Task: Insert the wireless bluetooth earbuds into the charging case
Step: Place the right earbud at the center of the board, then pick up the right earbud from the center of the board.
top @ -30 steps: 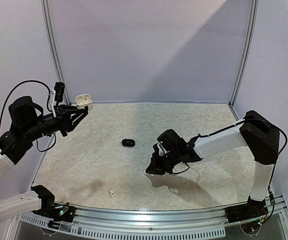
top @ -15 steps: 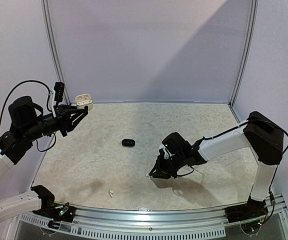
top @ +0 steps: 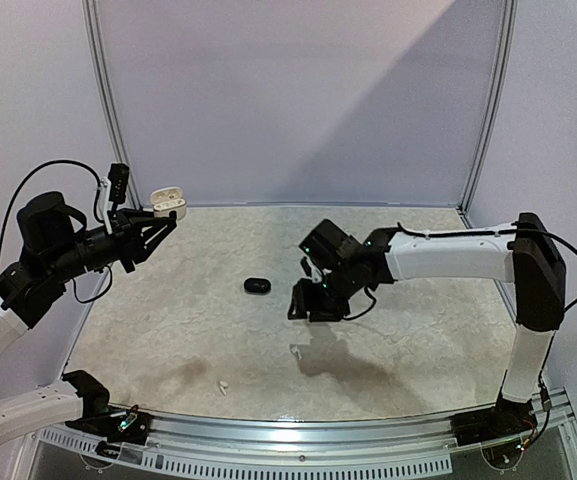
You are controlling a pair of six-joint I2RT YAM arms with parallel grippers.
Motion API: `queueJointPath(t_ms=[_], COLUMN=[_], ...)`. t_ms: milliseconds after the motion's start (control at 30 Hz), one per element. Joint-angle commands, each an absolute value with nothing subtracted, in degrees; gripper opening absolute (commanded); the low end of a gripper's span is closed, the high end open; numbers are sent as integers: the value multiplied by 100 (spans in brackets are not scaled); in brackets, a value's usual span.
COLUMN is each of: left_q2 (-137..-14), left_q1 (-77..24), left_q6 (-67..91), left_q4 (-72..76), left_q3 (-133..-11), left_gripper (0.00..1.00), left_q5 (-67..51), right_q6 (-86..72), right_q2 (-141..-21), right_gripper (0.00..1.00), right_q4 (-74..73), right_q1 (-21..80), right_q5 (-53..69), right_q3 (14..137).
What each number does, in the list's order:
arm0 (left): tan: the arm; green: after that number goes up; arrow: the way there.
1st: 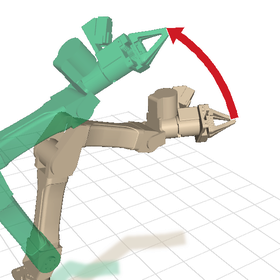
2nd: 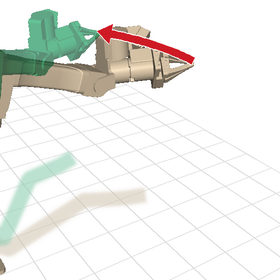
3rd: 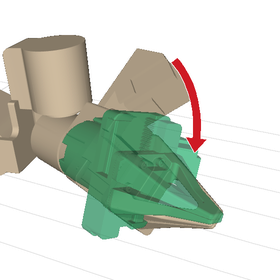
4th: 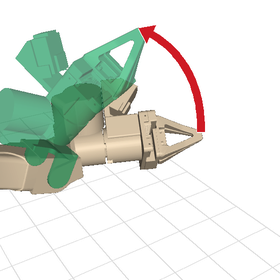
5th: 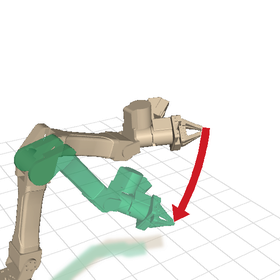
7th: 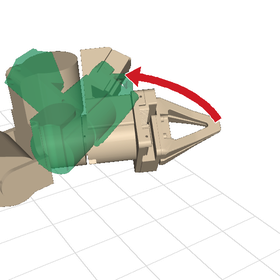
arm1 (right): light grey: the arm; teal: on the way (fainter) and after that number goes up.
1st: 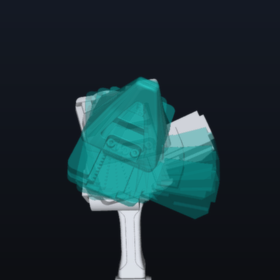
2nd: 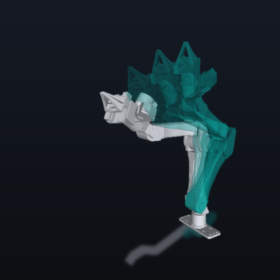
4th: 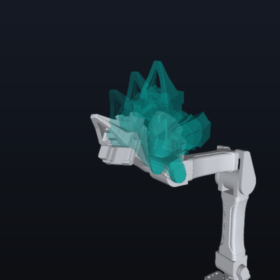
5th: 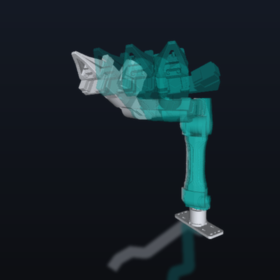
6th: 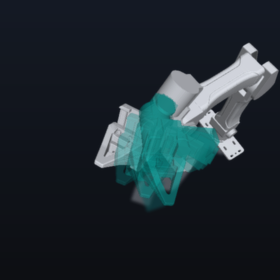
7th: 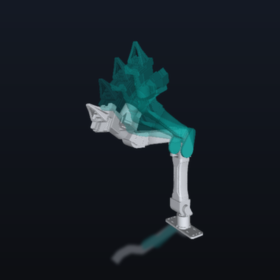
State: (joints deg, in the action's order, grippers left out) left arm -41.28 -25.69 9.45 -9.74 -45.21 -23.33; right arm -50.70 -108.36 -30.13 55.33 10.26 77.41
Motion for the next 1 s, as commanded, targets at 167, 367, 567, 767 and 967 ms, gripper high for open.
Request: queueJointPath(t_ms=[167, 367, 567, 767, 967], left_q2=[-4140, -4124, -4135, -4131, -4131], left_q1=[-2503, -2497, -2496, -2498, -2498], left_q6=[798, 806, 809, 817, 817], left_q4=[-853, -860, -836, -834, -851], left_q3=[-4533, -4505, -4491, -4482, -4482], left_gripper=[0, 0, 0, 0, 0], left_q5=[-2350, -2362, -2364, -2356, -2364], right_q6=[-2554, -2164, -2058, -1952, -2008], right_q2=[-12590, -13337, -13603, -13803, -13894], right_gripper=[59, 63, 54, 41, 33], right_q4=[-6263, -6720, -6736, -6758, -6801], right_q1=[6041, 6209, 6288, 6405, 6416], right_q5=[-255, -391, -290, -263, -365], right_q3=[10568, 11523, 11573, 11748, 11805])
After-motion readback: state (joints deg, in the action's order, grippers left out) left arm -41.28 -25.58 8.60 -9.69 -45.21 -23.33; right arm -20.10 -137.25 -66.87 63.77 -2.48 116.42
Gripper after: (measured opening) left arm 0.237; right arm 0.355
